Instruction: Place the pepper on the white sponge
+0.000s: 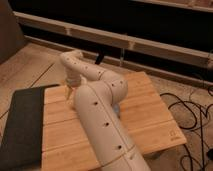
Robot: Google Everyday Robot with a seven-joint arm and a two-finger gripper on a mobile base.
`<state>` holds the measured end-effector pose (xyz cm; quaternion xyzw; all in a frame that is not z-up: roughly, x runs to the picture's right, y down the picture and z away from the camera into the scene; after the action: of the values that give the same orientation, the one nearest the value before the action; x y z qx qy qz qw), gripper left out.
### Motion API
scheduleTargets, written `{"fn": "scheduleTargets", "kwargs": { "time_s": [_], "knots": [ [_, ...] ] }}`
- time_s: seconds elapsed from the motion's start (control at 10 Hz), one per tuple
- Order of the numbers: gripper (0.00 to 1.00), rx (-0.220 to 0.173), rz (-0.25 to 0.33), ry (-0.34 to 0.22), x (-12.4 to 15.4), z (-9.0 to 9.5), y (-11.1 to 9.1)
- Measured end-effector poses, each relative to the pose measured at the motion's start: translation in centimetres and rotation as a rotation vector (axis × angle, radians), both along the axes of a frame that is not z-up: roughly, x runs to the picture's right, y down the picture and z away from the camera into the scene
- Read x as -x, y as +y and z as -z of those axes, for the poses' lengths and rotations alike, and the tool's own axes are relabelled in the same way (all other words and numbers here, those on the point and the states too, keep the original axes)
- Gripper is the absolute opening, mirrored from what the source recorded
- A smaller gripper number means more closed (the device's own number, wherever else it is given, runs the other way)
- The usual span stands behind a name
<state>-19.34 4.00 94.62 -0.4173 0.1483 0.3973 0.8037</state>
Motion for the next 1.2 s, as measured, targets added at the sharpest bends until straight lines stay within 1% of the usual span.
{"fn": "scheduleTargets", "kwargs": {
  "time_s": [0.2,0.5,0.6,0.8,0.9,1.0,1.1,1.2],
  "knots": [
    [0.65,0.013,0.002,0.016,-0.4,-0.2,0.2],
    [0.65,0.044,0.013,0.038,-0.8,-0.4,1.1],
    [0.63,0.053,0.017,0.044,-0.9,-0.5,1.3],
    [0.48,0.063,0.027,0.055,-1.1,-0.7,1.5],
    [0.36,0.068,0.029,0.058,-1.1,-0.8,1.6],
    [0.28,0.072,0.030,0.060,-1.1,-0.8,1.7],
    [0.15,0.078,0.031,0.062,-1.2,-0.8,1.8],
    [0.07,0.083,0.031,0.063,-1.2,-0.9,1.9]
  ]
}}
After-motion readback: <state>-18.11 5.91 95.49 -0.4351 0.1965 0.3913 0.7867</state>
